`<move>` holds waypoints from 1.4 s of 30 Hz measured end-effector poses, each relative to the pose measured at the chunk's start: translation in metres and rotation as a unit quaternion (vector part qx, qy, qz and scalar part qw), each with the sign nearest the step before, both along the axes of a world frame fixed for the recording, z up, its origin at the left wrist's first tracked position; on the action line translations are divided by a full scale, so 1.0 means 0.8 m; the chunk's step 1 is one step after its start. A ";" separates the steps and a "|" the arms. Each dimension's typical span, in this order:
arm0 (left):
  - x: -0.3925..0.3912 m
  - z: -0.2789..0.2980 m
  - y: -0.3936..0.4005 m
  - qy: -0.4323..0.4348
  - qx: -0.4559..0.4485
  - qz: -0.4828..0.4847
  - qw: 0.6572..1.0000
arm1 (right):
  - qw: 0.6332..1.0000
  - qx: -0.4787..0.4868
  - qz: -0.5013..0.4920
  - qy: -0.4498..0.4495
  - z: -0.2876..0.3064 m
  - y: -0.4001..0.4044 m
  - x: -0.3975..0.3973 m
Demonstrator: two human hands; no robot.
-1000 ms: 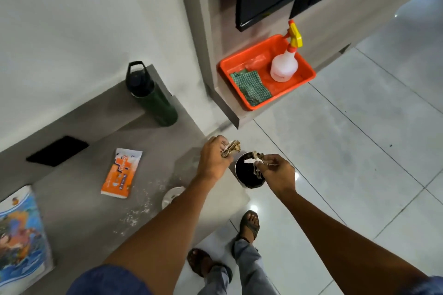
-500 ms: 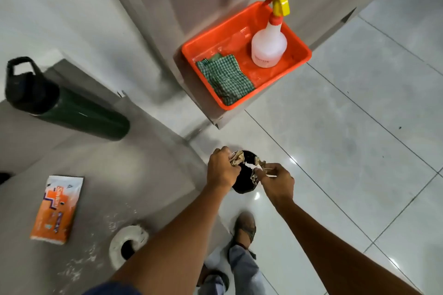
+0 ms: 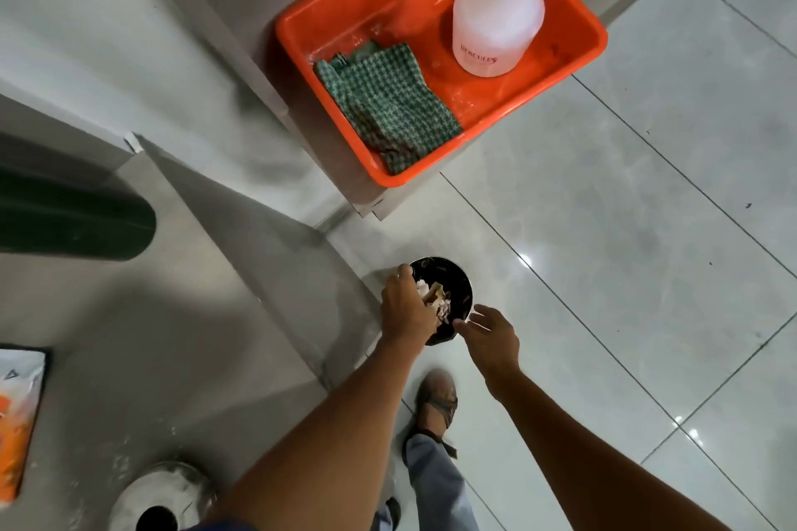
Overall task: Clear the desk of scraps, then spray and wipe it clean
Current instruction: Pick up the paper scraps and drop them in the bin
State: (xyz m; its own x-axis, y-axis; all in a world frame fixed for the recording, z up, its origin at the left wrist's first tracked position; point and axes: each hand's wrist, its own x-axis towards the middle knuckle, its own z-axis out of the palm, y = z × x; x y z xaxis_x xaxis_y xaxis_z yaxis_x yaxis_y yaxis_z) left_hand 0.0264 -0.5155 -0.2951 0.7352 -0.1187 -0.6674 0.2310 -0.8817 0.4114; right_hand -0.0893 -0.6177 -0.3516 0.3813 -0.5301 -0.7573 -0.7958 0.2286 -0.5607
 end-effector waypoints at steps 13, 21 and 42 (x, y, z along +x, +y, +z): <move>0.008 0.054 0.016 0.003 0.019 -0.065 0.998 | 0.983 -0.078 0.164 -0.012 0.045 0.008 0.030; 0.017 0.120 0.042 -0.053 0.004 -0.086 0.995 | 0.966 -0.128 0.222 -0.027 0.102 0.032 0.030; -0.019 0.298 0.322 -0.244 0.046 -0.014 0.969 | 0.789 -0.309 0.485 -0.215 0.298 0.253 0.027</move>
State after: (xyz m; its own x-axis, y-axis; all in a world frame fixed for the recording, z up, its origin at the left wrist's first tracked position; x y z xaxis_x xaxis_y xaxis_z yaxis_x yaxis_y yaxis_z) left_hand 0.0111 -0.2576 -0.0568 0.9629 -0.1005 -0.2503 0.0038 -0.9228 0.3853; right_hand -0.0674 -0.4149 -0.1128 0.9862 -0.0475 -0.1588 -0.1337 -0.7944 -0.5926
